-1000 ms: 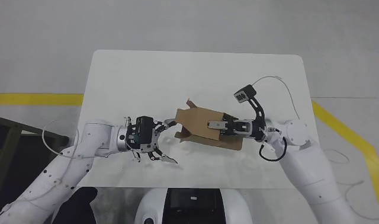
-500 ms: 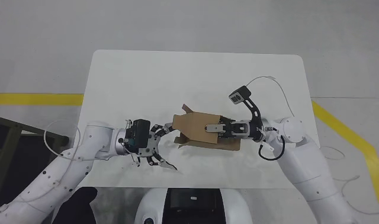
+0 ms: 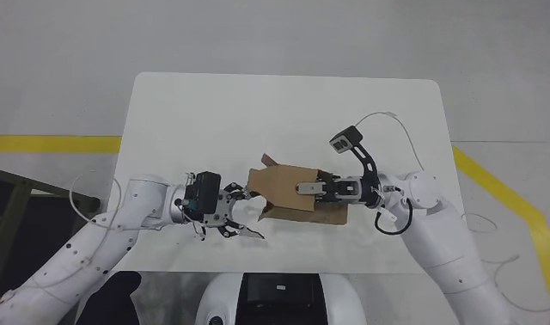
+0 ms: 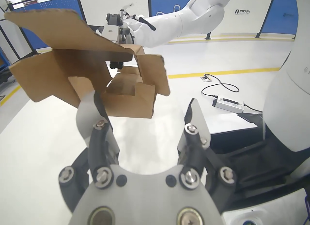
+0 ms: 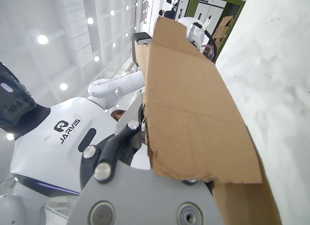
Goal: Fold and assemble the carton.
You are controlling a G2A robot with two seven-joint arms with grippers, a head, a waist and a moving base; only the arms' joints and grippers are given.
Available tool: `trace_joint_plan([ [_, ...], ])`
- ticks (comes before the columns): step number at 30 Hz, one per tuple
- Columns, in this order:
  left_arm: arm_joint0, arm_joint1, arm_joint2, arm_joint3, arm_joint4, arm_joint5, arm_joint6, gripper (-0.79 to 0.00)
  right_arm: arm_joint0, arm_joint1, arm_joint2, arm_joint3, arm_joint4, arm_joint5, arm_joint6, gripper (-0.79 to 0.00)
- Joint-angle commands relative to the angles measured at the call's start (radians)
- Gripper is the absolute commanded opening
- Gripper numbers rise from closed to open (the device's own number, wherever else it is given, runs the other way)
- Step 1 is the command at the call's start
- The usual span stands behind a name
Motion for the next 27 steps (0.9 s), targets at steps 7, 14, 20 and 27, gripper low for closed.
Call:
trace_joint_plan([
  [7,-0.022,-0.013,0.014,0.018,-0.019,0.000,0.000,-0.354,-0.001,-0.002,-0.010,-0.010,-0.001,0.002,0.007,-0.785],
  [14,-0.028,-0.020,0.019,0.031,-0.032,0.000,-0.002,-0.336,-0.002,-0.002,-0.015,-0.025,-0.002,0.007,0.013,-0.785],
  [20,-0.027,-0.025,0.015,0.037,-0.040,0.000,-0.009,-0.296,-0.003,-0.002,-0.018,-0.034,0.006,0.010,0.019,-0.785],
  [27,-0.022,-0.031,0.001,0.041,-0.044,0.000,-0.002,-0.308,-0.002,-0.003,-0.020,-0.038,0.007,0.013,0.026,-0.785],
])
